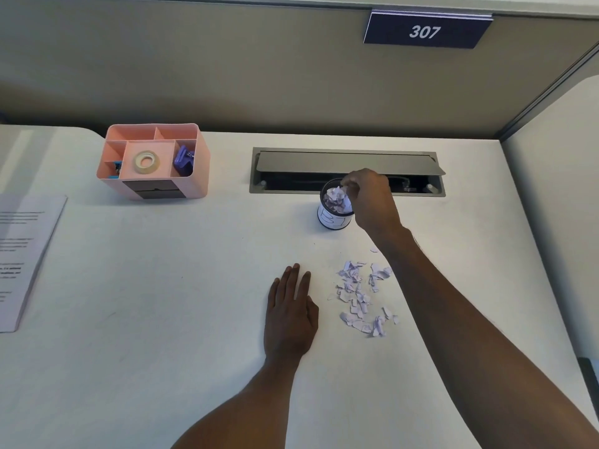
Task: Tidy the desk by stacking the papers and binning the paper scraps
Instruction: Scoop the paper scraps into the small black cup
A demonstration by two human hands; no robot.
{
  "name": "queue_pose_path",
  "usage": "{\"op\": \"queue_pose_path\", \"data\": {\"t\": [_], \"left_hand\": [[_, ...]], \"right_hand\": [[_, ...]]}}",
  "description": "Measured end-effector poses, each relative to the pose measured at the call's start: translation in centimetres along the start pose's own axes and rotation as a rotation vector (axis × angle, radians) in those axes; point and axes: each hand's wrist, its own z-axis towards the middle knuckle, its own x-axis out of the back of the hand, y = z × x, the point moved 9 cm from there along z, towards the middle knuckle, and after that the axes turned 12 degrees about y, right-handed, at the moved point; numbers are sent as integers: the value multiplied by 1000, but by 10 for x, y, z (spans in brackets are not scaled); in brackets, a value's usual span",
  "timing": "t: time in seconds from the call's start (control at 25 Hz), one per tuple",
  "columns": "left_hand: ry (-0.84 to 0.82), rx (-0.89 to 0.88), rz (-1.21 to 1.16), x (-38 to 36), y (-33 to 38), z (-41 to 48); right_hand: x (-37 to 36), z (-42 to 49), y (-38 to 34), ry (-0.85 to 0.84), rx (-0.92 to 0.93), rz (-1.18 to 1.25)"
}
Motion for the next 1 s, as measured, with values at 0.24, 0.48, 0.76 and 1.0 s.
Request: {"op": "queue_pose_path", "data": {"t": [0.24, 0.48, 0.76, 1.0], "left_hand": [[7, -14, -2, -1, 0, 0], [5, -15, 3, -2, 0, -1], [17, -12, -12, 2, 1, 1], [13, -9, -16, 2, 2, 2]], "right_hand": [[-34, -44, -15, -277, 146, -233], [-56, -35, -13, -359, 105, -411], [-27, -18, -22, -291, 134, -265], [37, -30, 43, 54, 4, 87]]}}
